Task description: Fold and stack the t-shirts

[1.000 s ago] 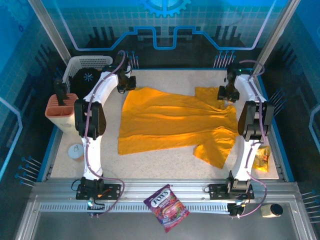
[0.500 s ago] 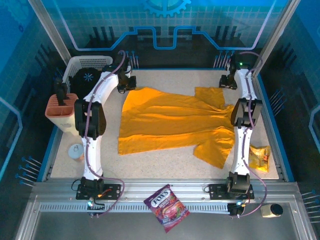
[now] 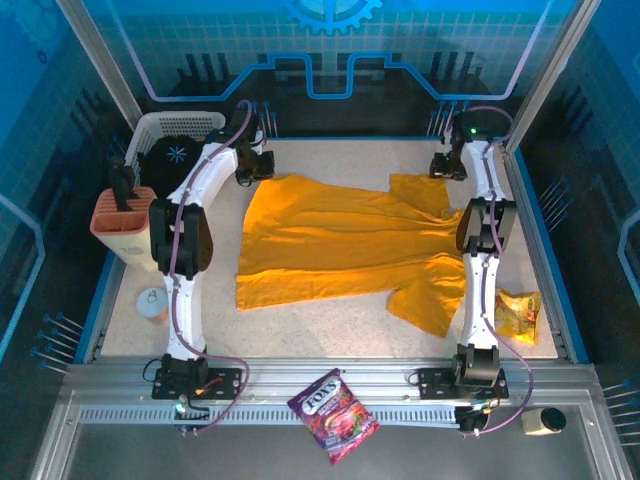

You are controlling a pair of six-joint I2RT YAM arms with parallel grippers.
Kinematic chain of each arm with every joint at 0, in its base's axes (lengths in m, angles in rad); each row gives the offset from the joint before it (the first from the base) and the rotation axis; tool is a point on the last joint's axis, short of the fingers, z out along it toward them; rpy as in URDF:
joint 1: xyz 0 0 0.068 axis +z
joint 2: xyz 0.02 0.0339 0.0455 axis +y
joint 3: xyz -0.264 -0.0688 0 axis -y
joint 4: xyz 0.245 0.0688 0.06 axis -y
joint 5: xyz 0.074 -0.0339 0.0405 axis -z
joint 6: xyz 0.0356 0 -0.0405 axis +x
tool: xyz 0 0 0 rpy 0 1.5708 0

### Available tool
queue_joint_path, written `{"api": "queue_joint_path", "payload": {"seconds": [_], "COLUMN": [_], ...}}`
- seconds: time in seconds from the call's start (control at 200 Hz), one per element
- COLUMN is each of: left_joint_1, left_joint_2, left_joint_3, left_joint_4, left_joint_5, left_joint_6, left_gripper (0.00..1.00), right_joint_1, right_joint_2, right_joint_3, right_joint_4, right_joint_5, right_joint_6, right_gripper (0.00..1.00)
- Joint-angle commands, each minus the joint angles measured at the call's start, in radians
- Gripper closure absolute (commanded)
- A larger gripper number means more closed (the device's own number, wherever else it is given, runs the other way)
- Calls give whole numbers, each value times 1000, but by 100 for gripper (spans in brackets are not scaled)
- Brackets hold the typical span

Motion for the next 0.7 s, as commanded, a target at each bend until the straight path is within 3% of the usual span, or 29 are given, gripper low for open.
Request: {"api": "queue_joint_path", "payload": {"seconds": [0.0, 0.22, 0.56, 0.696], "left_joint_1": [-7, -9, -9, -10], "left_joint_2": [16, 14, 13, 16], "left_joint_3": [23, 18, 16, 8], "left_joint_4": [-3, 0, 4, 8], "left_joint_5": [20, 36, 34, 31], "left_joint_6": [-6, -10, -7, -5], "left_gripper": [100, 100, 100, 100], "right_joint_1": [12, 10, 11, 12], "right_joint_2": [67, 107, 44, 63], "right_joint_3": [20, 65, 46, 46], "right_joint_4": [-30, -19, 17, 11], "right_joint_5": [33, 59, 74, 56], "right_joint_6": [-7, 23, 54, 56], "right_gripper": [55, 58, 57, 63]}}
